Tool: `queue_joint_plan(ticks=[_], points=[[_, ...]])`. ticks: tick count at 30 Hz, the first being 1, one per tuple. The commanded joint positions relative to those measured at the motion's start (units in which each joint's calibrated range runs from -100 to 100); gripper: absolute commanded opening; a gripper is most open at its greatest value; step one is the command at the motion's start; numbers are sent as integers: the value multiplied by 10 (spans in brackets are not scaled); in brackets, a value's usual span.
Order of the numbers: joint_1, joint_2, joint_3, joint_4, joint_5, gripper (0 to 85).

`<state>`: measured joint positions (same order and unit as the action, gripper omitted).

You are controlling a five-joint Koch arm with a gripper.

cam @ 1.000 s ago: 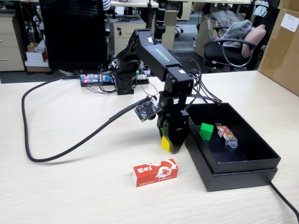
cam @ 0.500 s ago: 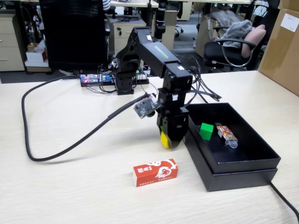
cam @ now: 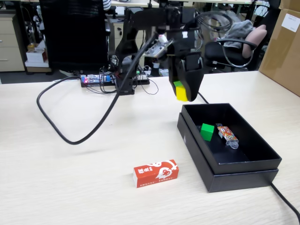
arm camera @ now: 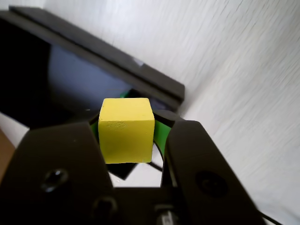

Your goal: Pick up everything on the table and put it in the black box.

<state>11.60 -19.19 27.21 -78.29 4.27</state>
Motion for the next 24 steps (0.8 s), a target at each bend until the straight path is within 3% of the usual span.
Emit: queue_joint_plan(ticks=[1,12,24], points=[[20,-26,45,-4,10,164],[36,214,209,-4,20,164],[35,314,207,8,27,169]])
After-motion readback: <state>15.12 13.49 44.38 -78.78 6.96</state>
